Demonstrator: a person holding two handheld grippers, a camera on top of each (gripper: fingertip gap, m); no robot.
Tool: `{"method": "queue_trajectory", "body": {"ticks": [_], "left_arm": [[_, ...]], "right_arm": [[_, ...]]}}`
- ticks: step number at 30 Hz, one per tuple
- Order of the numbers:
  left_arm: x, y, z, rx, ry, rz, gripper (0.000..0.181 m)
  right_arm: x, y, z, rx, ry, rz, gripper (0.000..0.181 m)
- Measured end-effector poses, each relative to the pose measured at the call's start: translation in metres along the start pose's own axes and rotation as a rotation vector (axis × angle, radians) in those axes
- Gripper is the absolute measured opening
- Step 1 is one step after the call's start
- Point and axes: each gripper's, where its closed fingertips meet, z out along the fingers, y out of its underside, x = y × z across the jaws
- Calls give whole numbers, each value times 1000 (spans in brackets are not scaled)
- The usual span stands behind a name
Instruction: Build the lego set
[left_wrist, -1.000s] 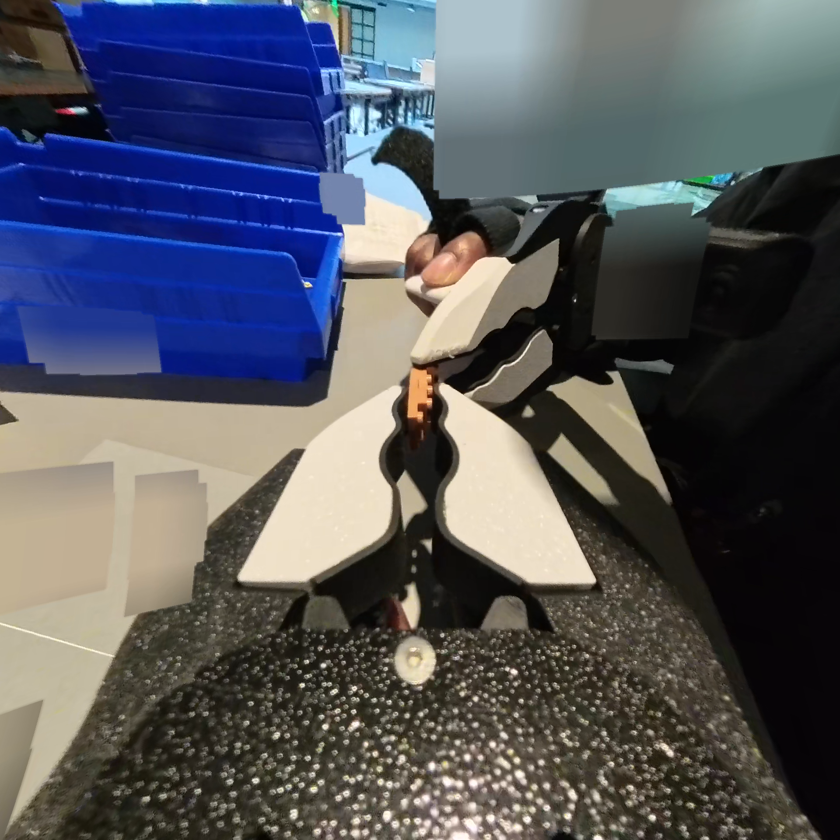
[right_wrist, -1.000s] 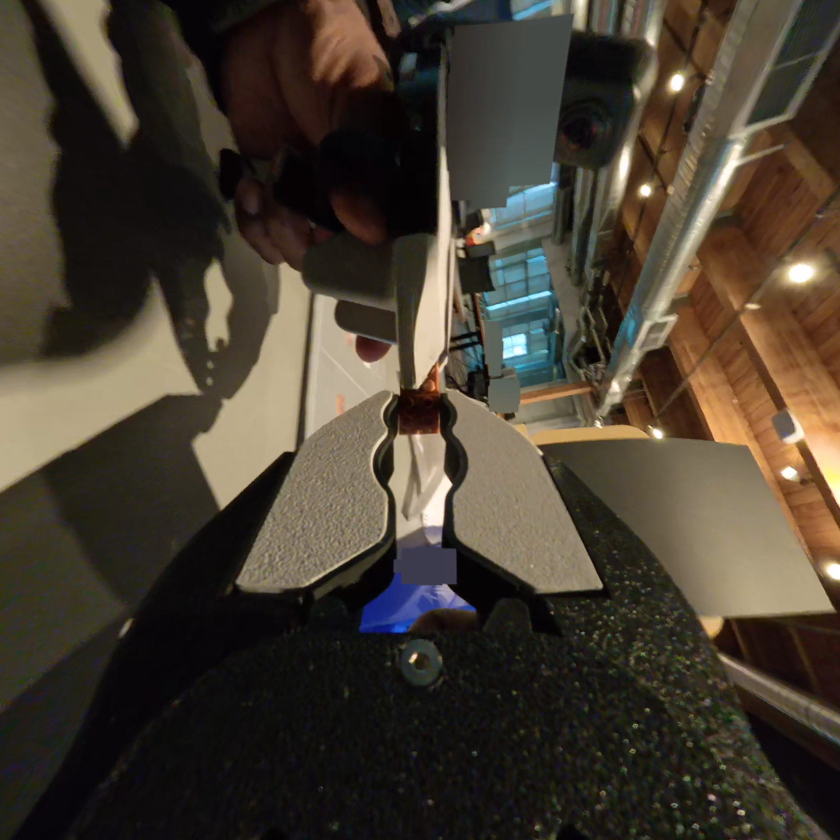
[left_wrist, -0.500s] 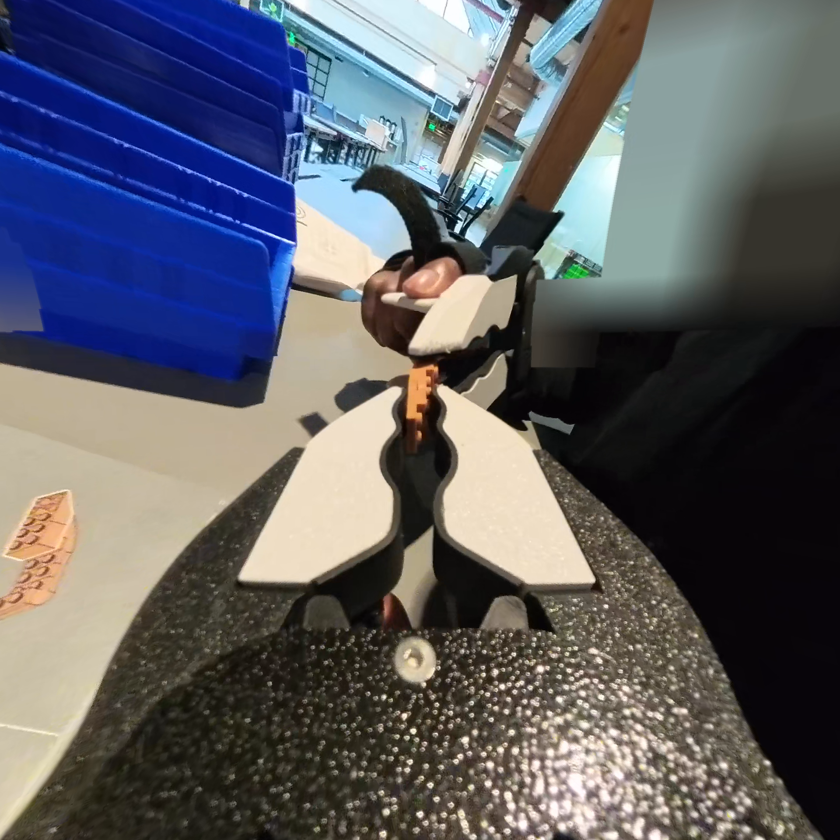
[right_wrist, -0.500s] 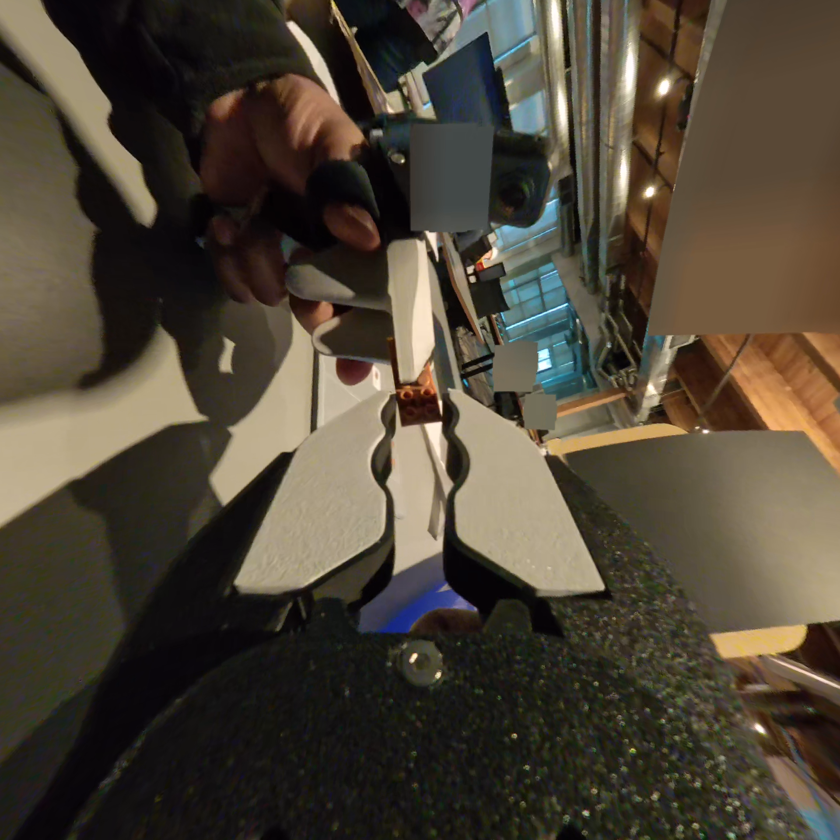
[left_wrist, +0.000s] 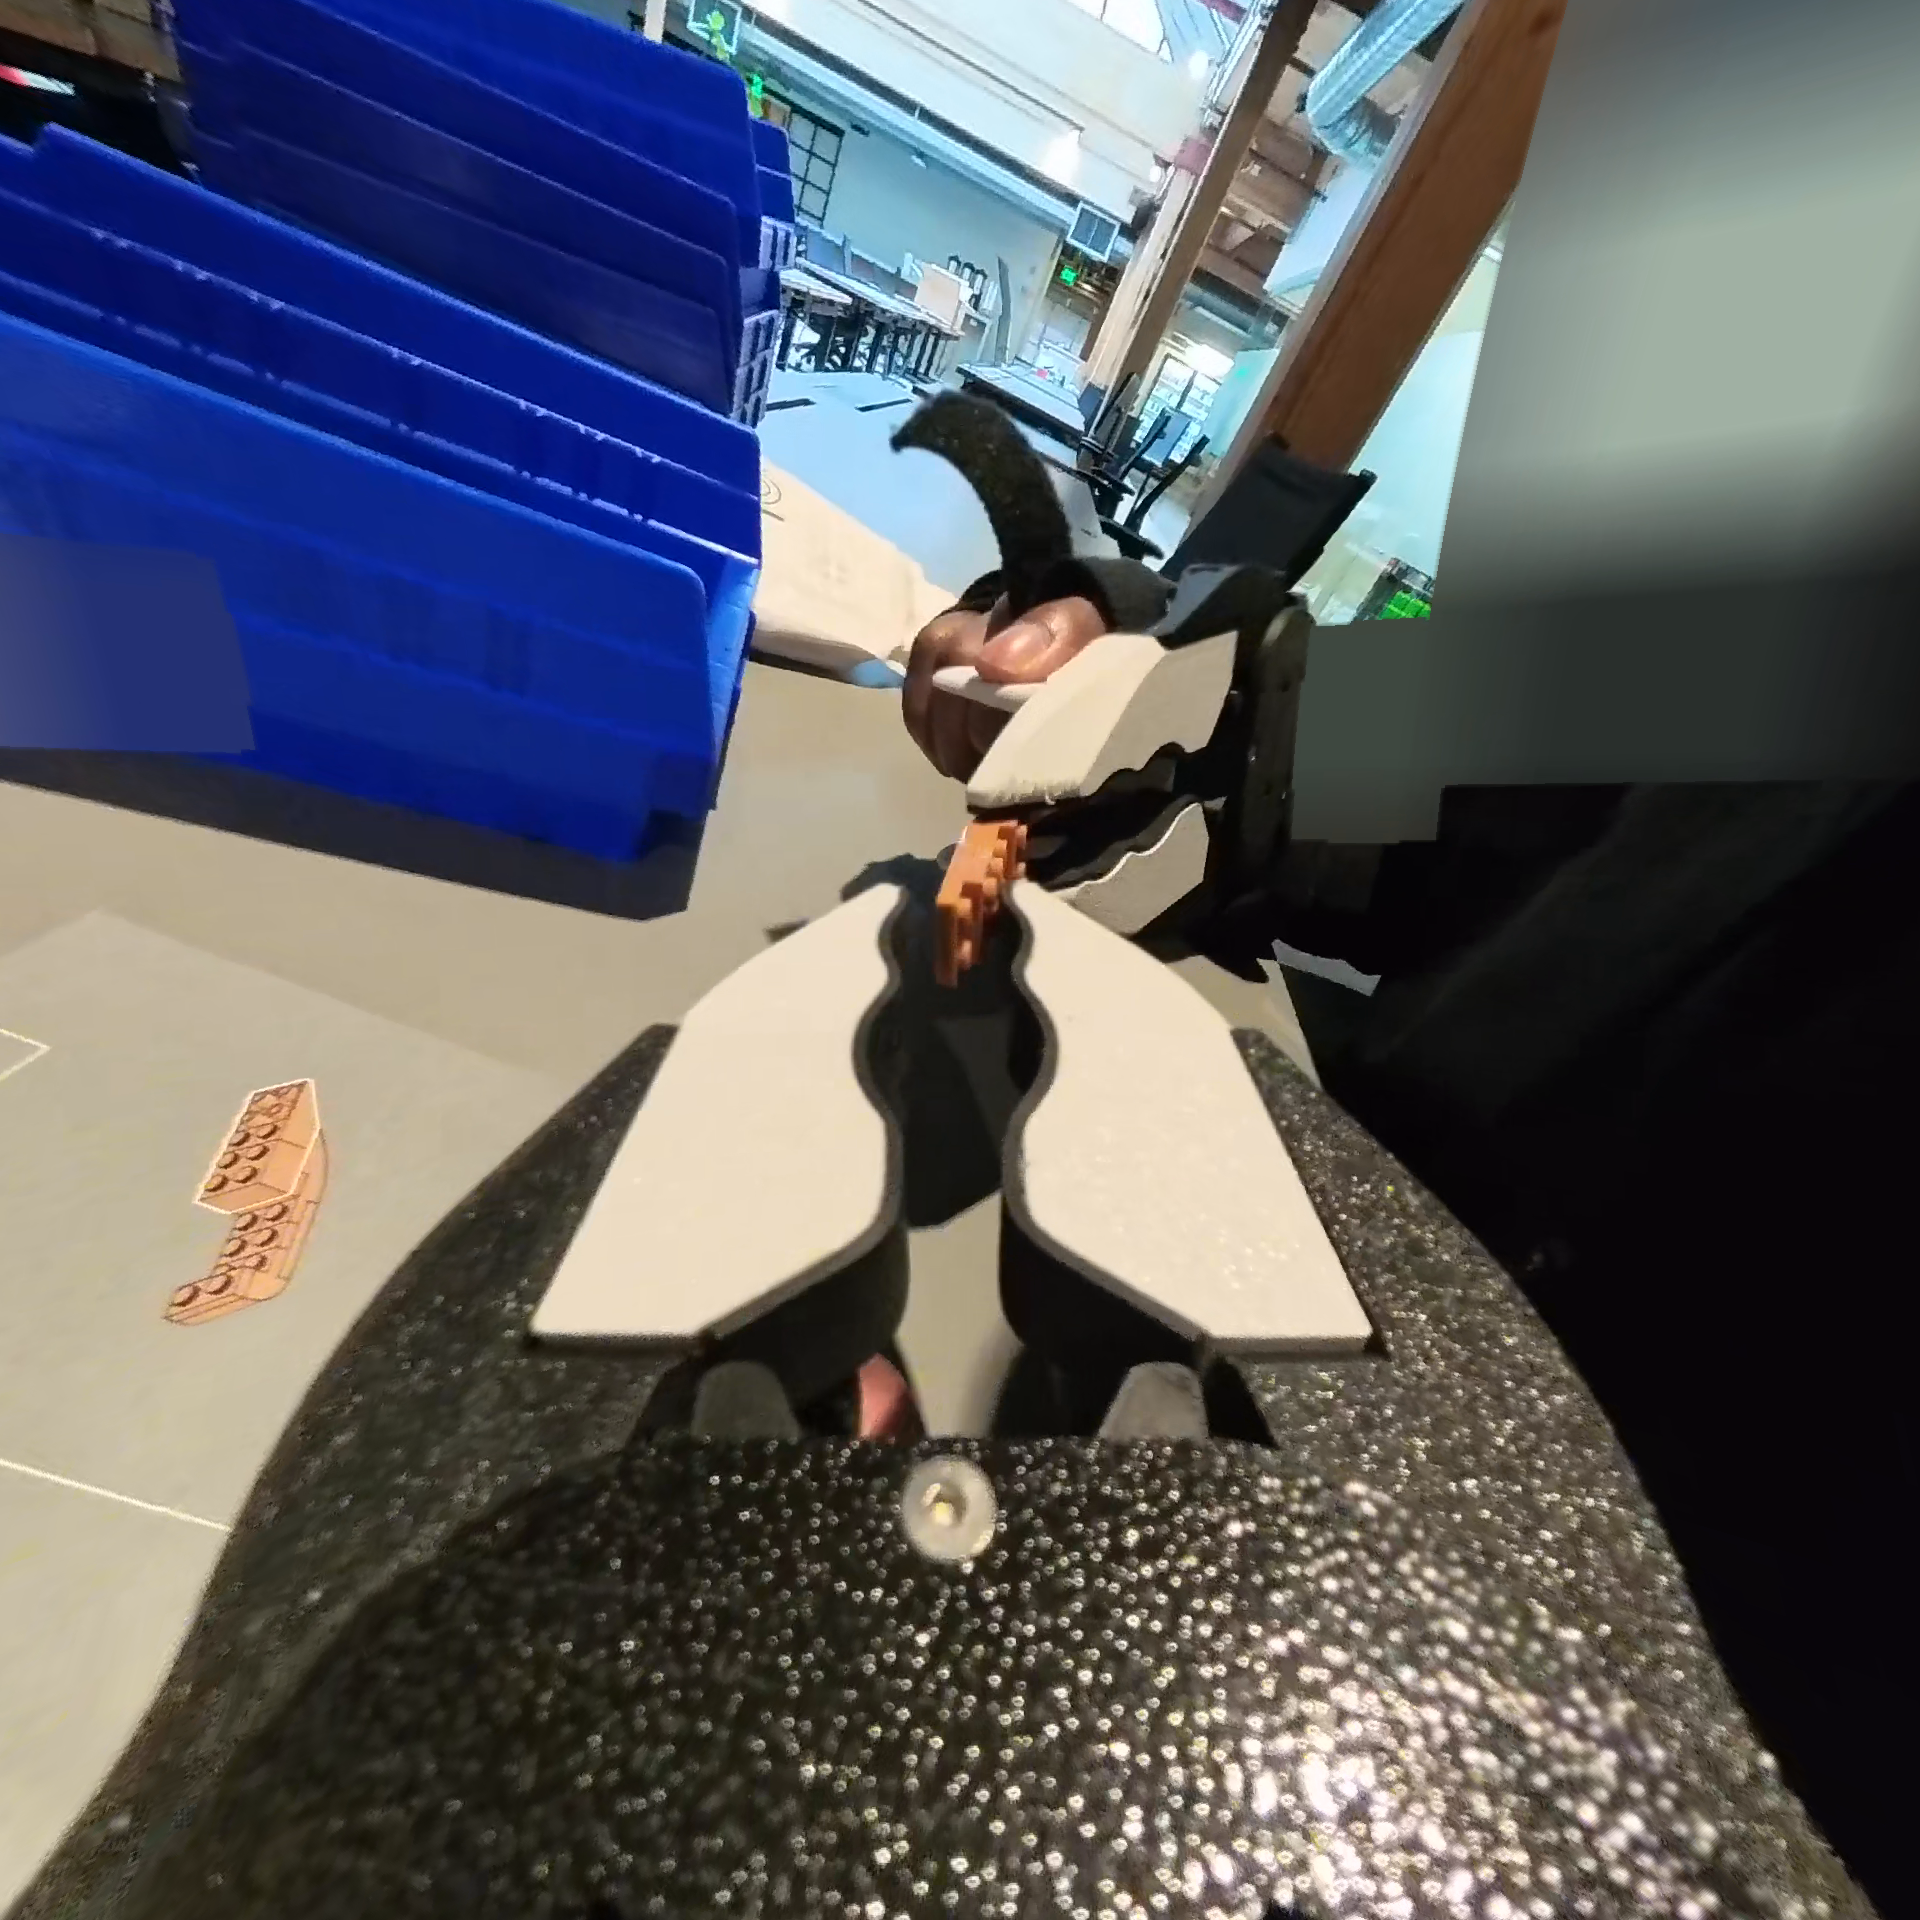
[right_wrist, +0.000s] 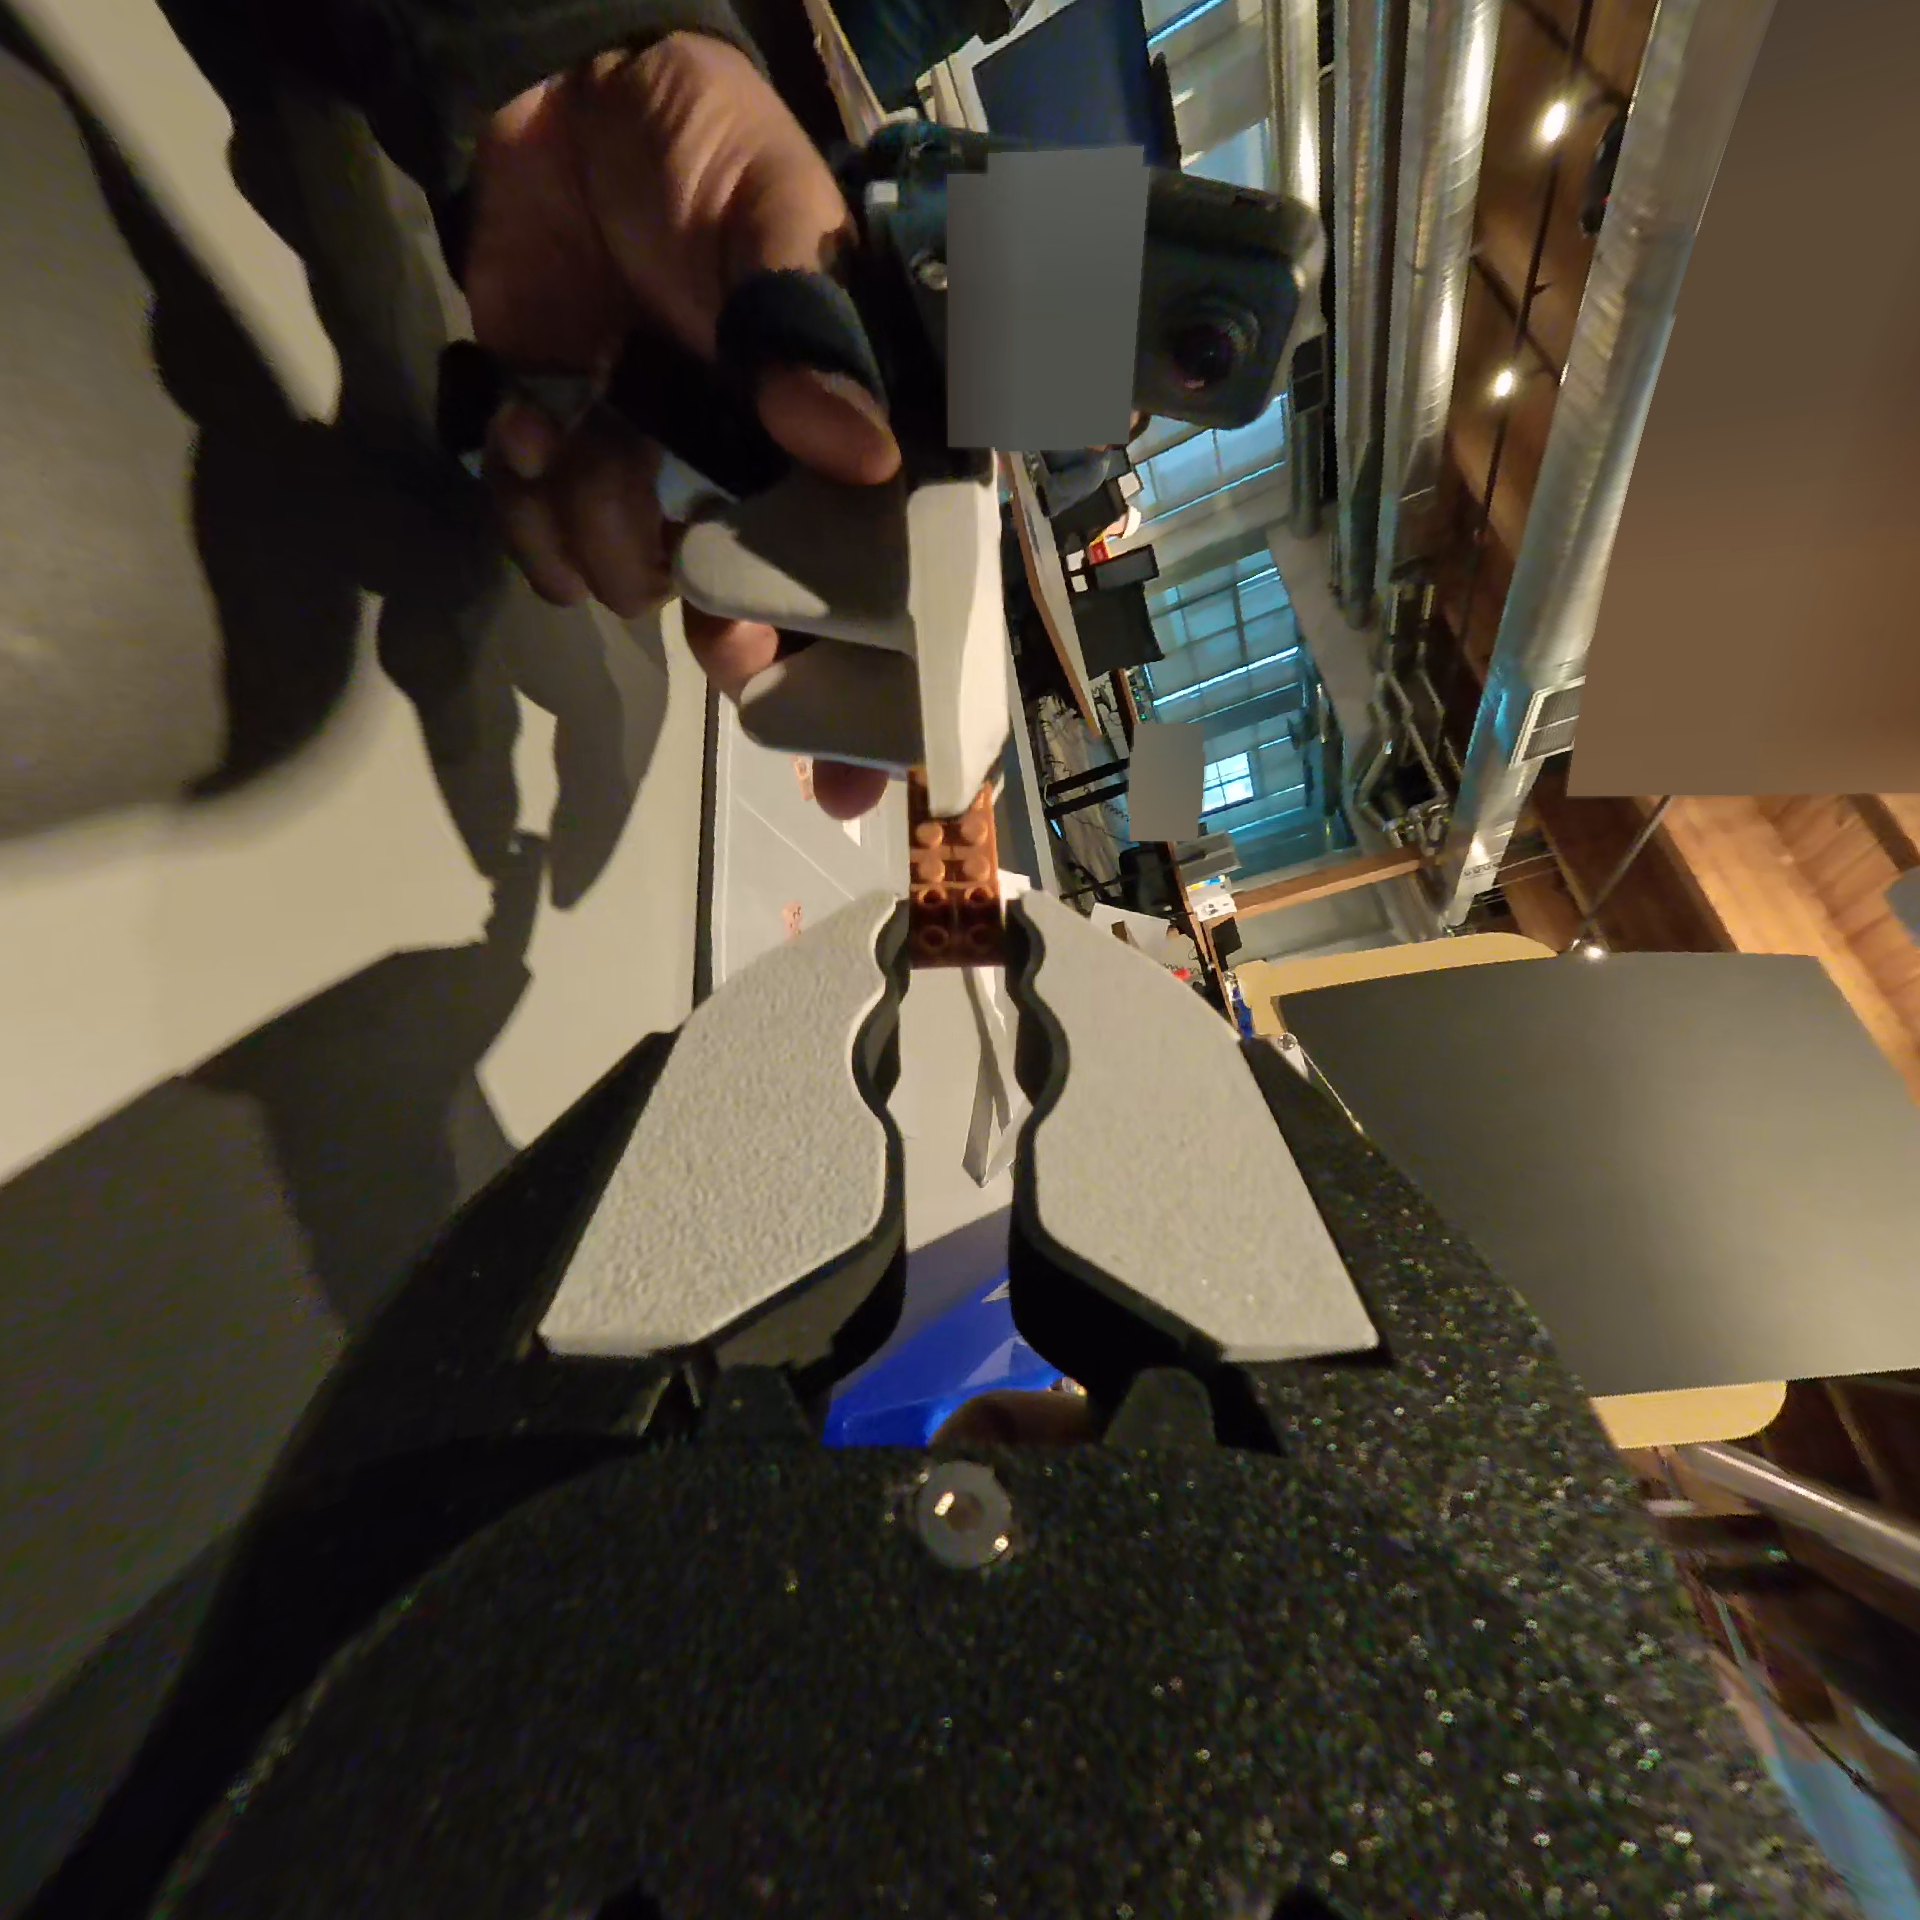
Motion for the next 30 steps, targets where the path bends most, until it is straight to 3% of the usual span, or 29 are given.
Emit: {"method": "queue_trajectory", "body": {"ticks": [12, 22, 26, 30], "left_arm": [[3, -1, 1, -8, -38, 103, 7], [1, -1, 1, -13, -35, 78, 8], [0, 4, 3, -50, -44, 84, 37], [-1, 6, 7, -48, -76, 116, 29]], "right_arm": [[1, 6, 2, -34, 5, 9, 16], [1, 8, 3, -55, -1, -2, 16], [1, 7, 4, -66, 4, -15, 16], [-1, 5, 4, -71, 4, -56, 16]]}}
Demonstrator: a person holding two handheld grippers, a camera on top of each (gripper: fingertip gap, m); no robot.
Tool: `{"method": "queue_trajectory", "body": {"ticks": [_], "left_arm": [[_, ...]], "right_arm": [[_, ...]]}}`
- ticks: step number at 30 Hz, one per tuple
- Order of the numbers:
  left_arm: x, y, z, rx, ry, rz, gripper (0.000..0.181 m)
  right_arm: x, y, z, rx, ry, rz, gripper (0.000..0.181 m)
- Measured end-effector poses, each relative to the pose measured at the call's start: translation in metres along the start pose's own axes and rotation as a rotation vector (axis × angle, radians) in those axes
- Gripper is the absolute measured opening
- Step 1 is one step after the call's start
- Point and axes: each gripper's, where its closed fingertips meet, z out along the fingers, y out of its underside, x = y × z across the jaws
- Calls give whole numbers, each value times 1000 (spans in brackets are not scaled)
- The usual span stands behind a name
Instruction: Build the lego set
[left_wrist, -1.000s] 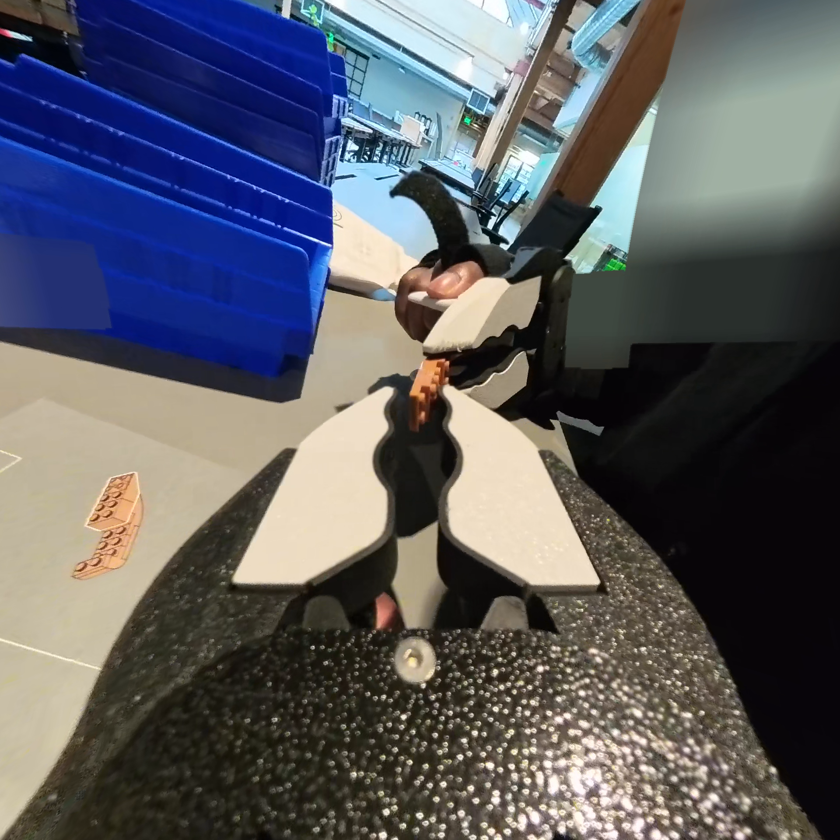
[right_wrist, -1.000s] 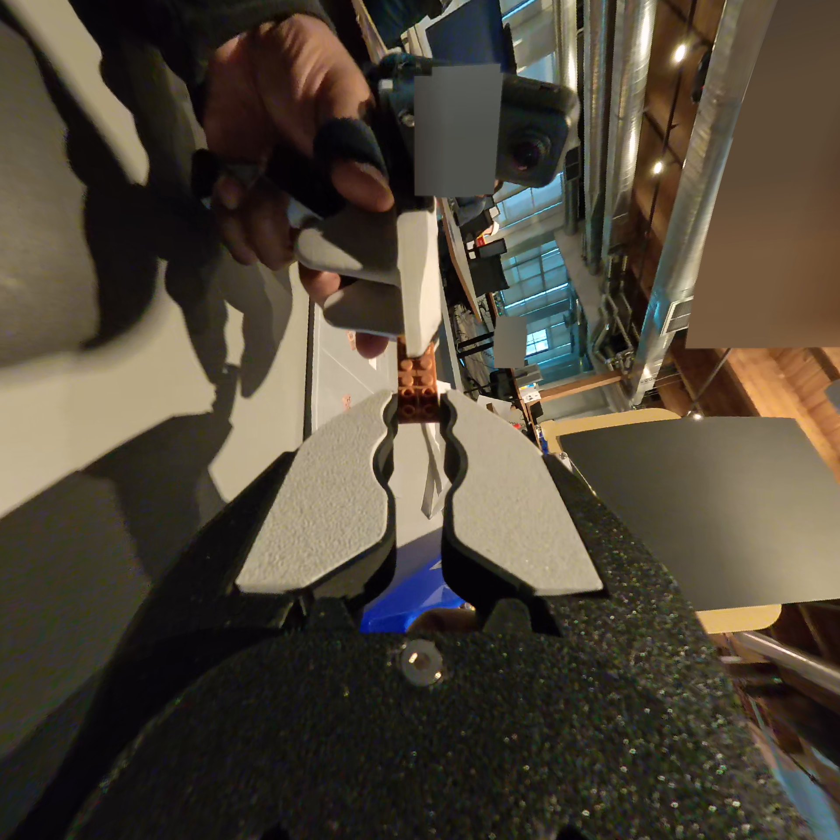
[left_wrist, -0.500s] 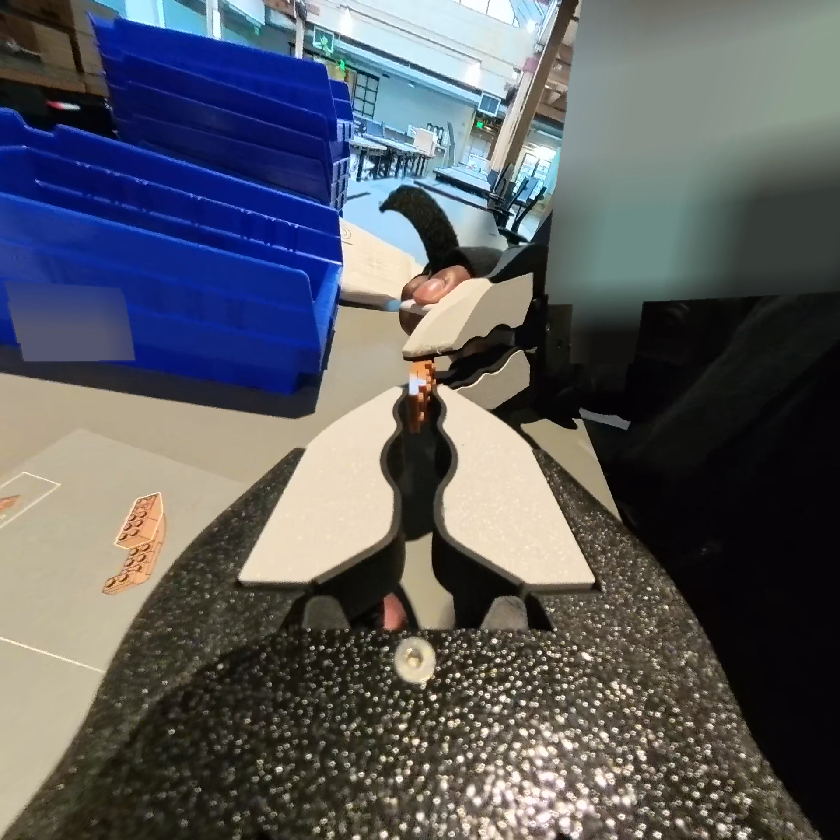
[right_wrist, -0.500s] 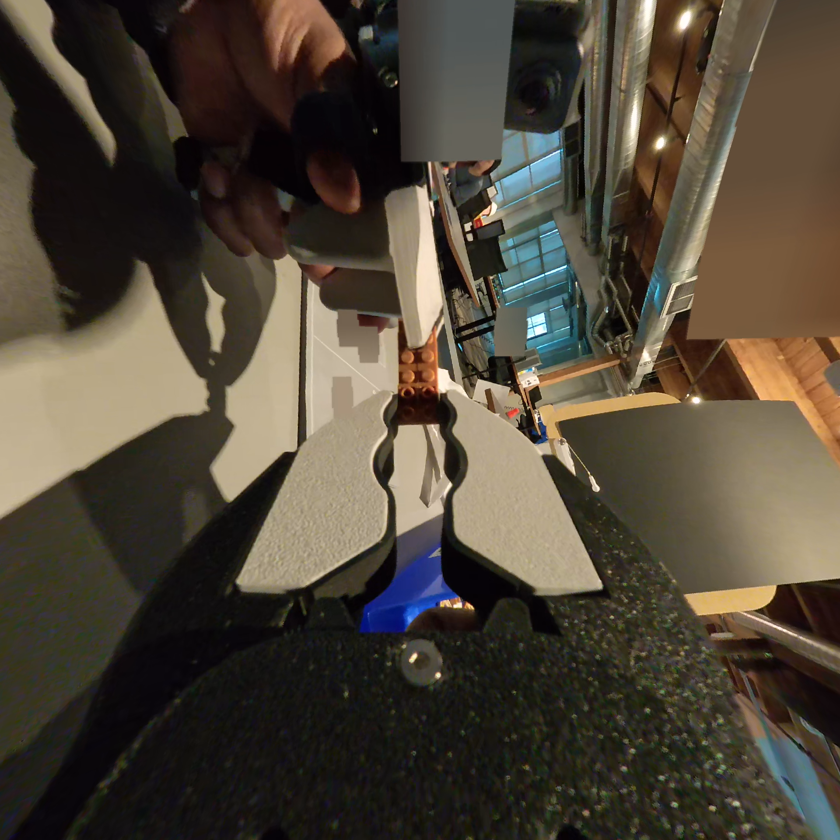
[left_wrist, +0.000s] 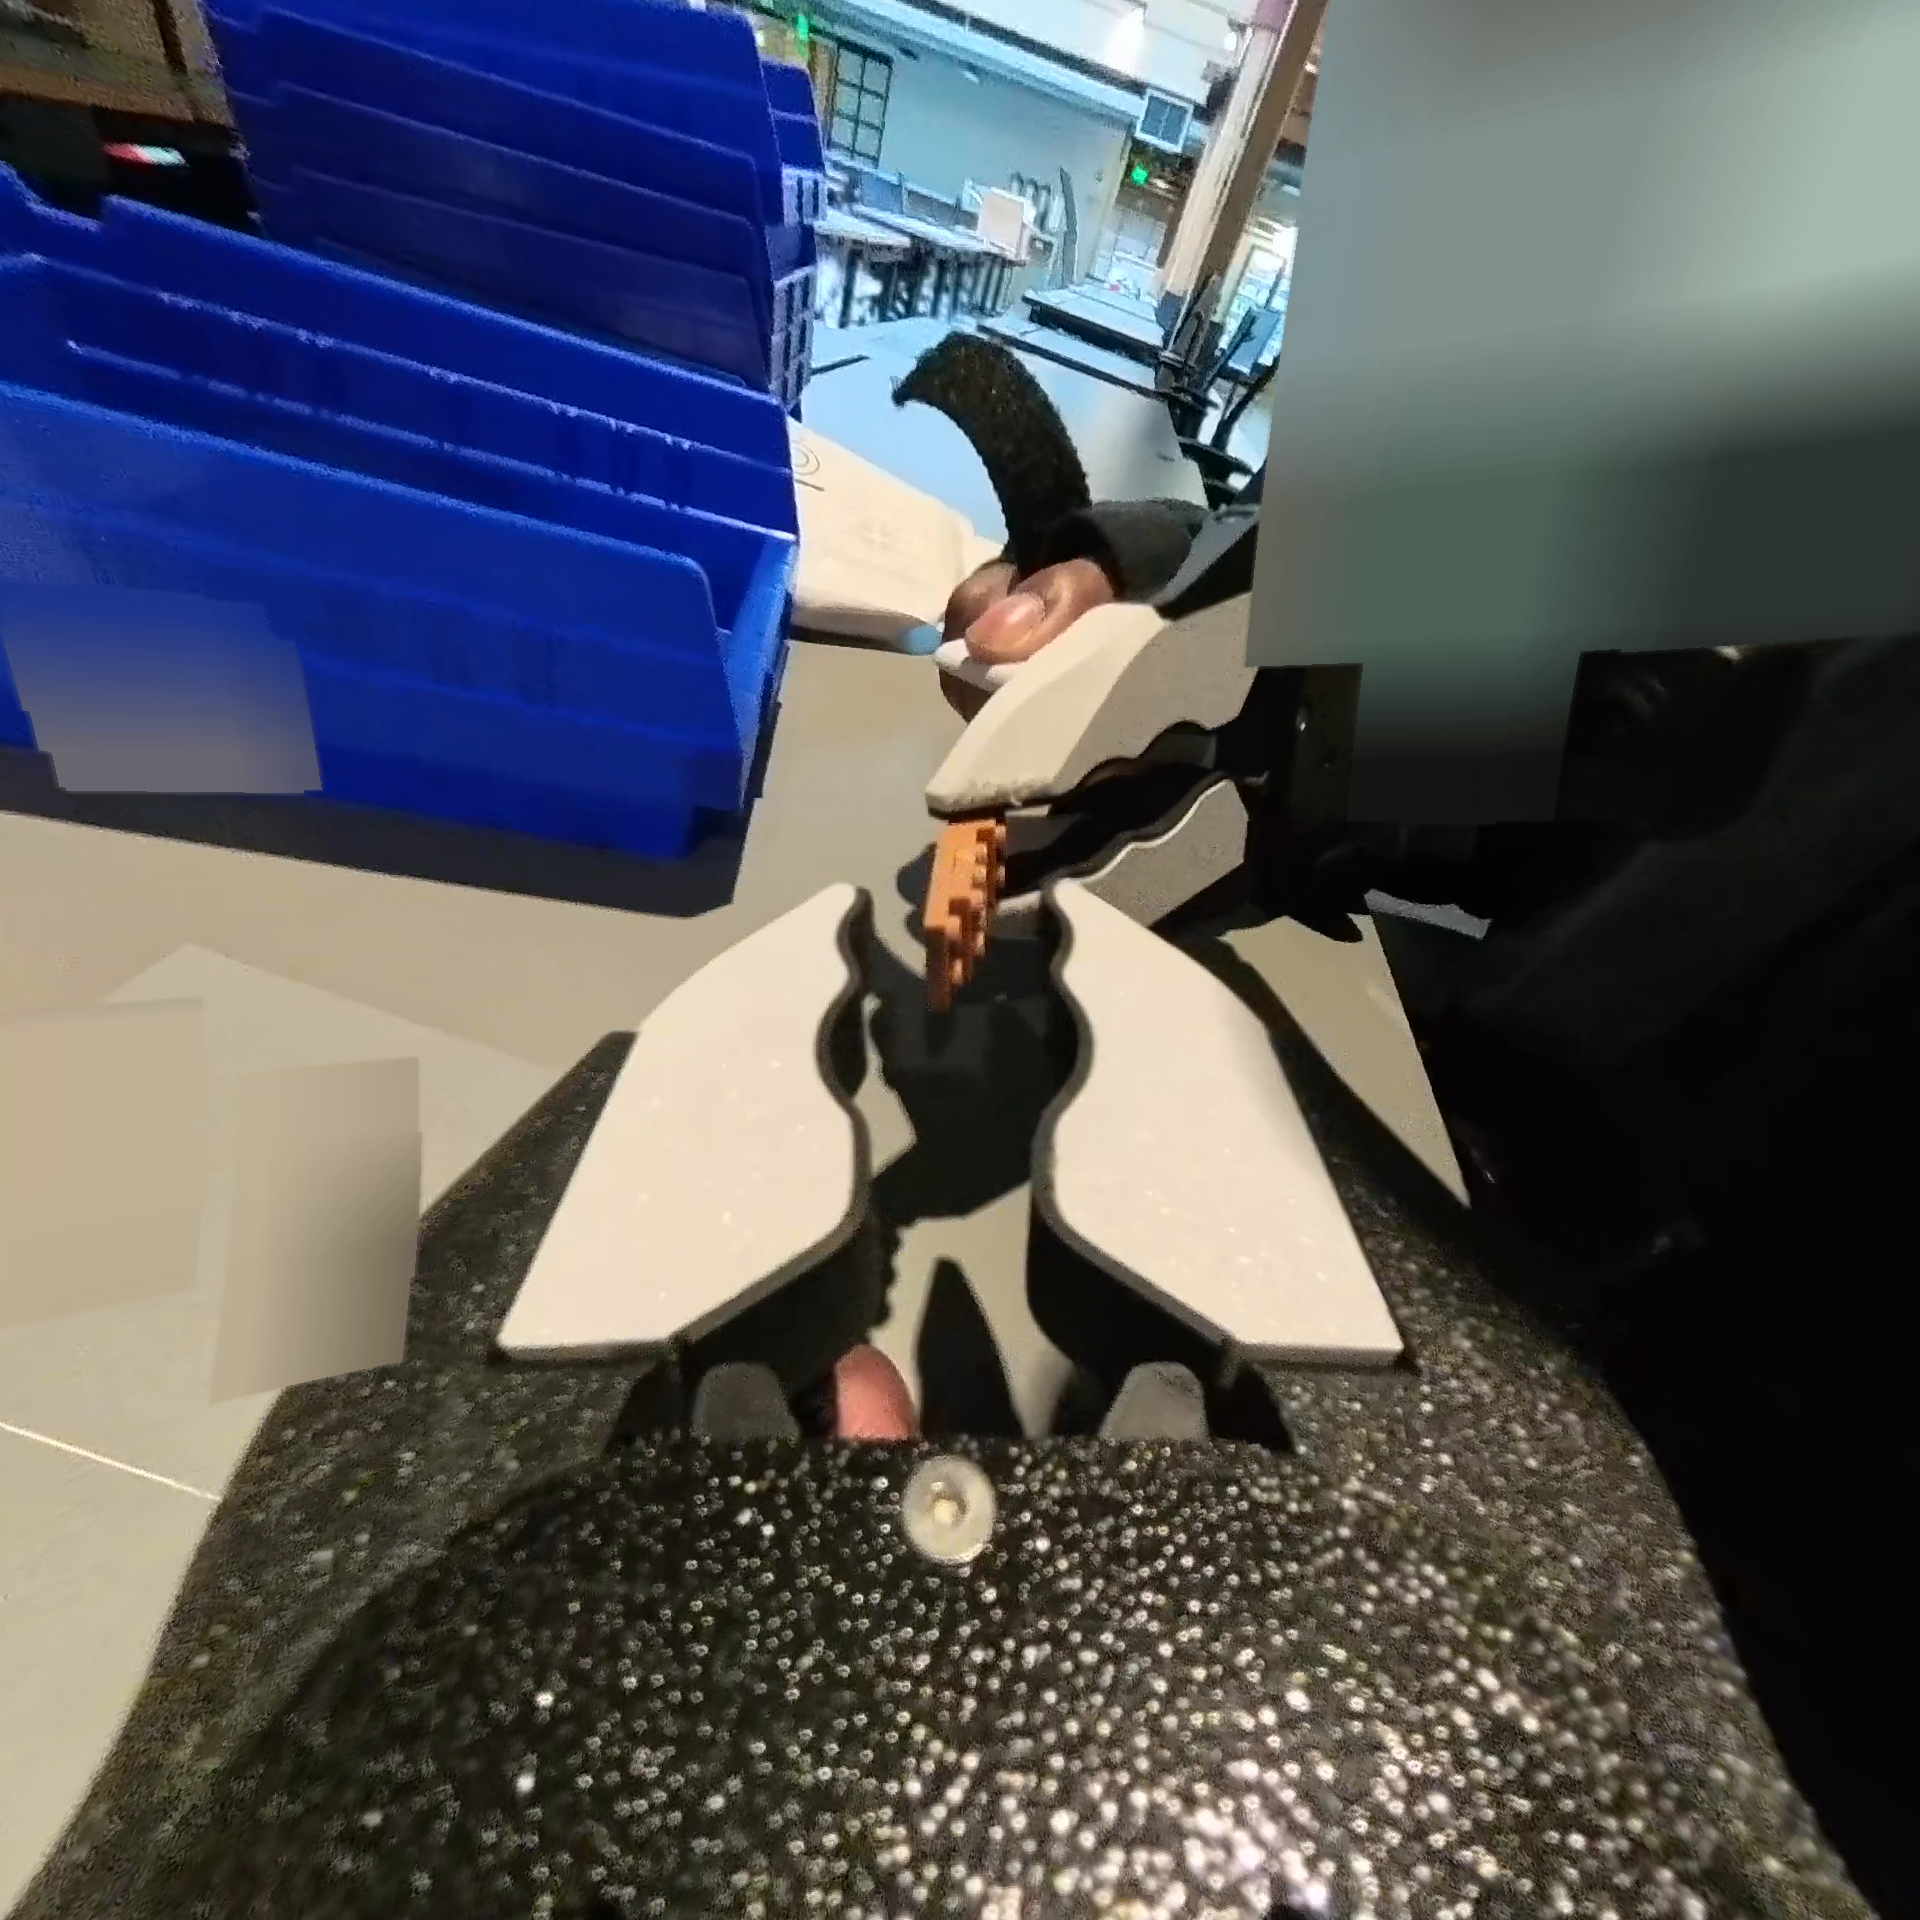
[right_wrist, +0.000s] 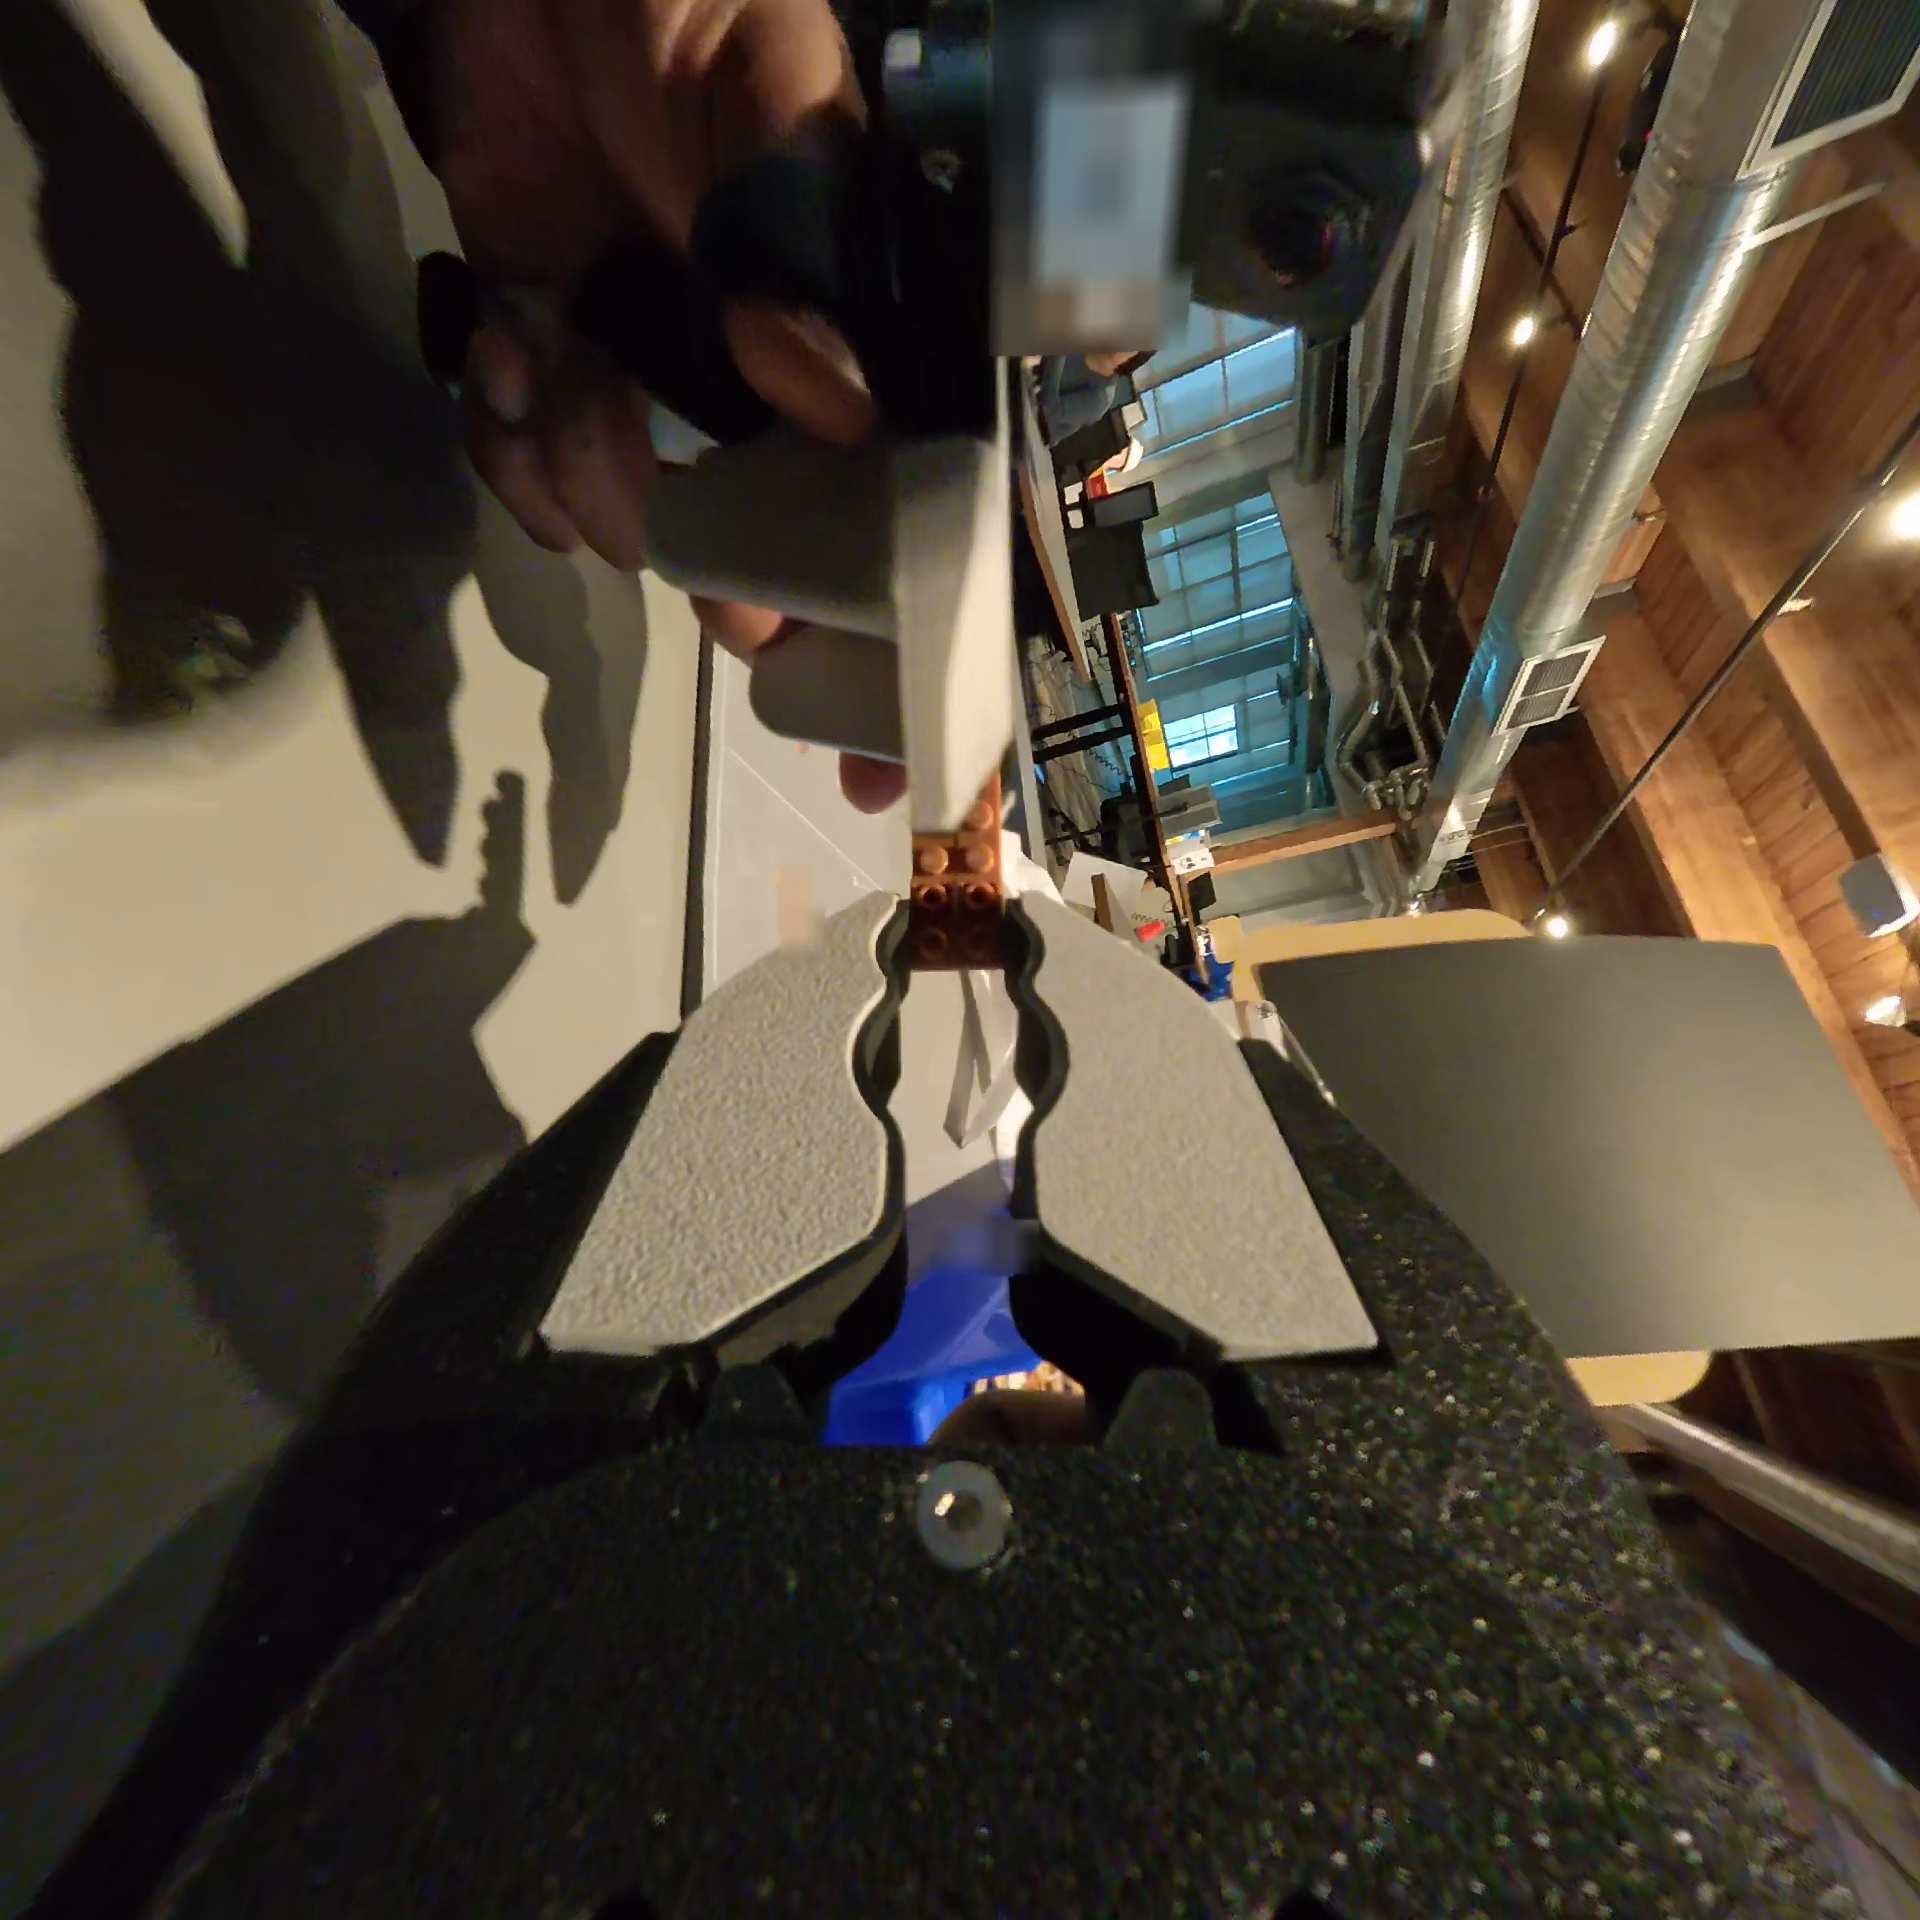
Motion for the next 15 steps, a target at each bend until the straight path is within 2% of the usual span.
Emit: {"method": "queue_trajectory", "body": {"ticks": [3, 15], "left_arm": [[2, -2, 0, 19, 6, 6, 10], [3, -3, 1, 50, -13, 62, 8]], "right_arm": [[-1, -2, 0, 0, 4, -20, 16], [1, -2, 0, -4, 14, -29, 16]]}}
